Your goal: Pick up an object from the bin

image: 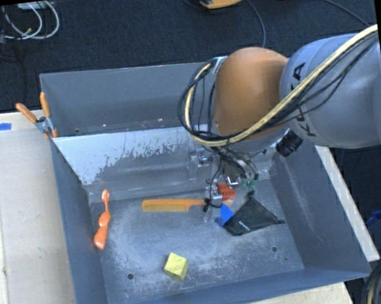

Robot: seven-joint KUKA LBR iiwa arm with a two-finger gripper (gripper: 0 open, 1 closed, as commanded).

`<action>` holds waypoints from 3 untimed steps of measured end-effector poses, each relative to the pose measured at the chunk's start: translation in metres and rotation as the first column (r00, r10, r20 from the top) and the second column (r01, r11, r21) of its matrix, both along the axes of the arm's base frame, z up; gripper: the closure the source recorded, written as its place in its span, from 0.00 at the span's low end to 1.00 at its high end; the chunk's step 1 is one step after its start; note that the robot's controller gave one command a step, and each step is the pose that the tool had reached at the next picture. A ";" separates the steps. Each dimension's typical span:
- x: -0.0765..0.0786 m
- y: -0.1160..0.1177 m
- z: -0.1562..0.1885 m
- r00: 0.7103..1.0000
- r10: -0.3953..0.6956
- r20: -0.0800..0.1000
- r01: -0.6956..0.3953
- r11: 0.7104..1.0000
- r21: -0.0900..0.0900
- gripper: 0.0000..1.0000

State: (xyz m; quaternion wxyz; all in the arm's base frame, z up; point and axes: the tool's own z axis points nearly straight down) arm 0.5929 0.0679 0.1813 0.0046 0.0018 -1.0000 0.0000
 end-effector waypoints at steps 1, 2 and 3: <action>0.001 0.000 0.005 1.000 -0.001 0.008 0.001 1.000 0.000 0.00; 0.011 -0.002 -0.050 0.998 -0.057 0.010 0.057 0.998 0.001 0.00; 0.022 -0.003 -0.078 0.998 -0.070 0.007 0.070 0.998 0.001 1.00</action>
Offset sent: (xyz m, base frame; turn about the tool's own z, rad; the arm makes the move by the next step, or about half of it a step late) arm 0.0157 -0.0037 -0.1054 0.1070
